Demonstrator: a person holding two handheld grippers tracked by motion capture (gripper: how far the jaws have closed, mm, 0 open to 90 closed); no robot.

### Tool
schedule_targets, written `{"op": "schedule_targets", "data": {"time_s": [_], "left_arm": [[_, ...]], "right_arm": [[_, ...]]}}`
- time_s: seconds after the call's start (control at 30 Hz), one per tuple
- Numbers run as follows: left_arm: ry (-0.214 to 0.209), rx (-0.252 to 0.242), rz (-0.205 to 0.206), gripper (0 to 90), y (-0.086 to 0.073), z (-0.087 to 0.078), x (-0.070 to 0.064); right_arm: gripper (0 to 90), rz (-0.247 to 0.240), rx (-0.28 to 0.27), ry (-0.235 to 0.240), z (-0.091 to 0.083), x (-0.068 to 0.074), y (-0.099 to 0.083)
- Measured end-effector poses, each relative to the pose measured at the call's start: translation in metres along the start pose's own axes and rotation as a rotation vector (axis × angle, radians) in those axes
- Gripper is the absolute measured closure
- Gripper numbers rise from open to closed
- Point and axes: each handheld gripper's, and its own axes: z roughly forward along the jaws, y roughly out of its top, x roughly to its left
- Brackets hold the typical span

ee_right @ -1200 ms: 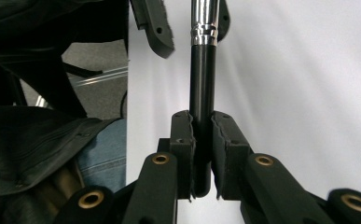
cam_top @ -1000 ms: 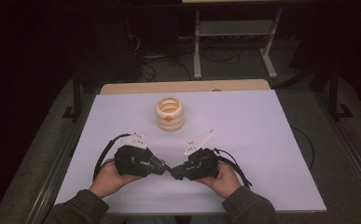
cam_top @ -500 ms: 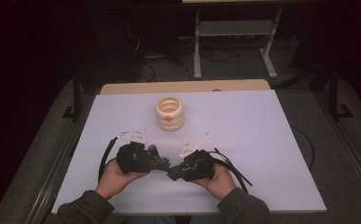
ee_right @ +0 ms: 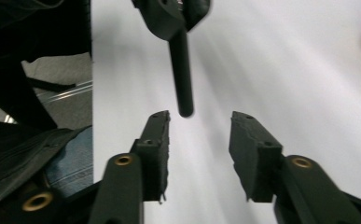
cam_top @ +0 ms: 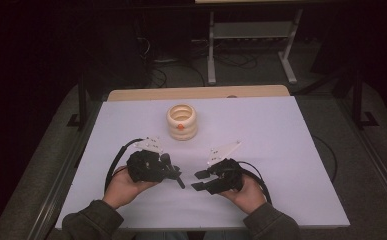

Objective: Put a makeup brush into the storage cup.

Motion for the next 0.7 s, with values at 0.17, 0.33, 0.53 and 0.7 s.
{"op": "schedule_targets", "data": {"time_s": [0.17,0.33,0.53,0.7], "left_arm": [[0.014,0.012,-0.006,77.6,0.003,0.001,0.005],[0.027,0.032,0.002,77.5,0.005,0.002,0.009],[0.035,0.034,0.001,77.6,0.007,0.001,0.01],[0.043,0.034,-0.001,77.5,0.007,0.001,0.012]], "right_arm": [[48.0,0.046,-0.034,-0.018,-0.015,-0.008,-0.009],[44.5,0.069,-0.053,-0.042,-0.028,-0.012,-0.017],[40.6,0.09,-0.063,-0.077,-0.041,-0.016,-0.025],[38.3,0.099,-0.057,-0.099,-0.046,-0.018,-0.031]]}}
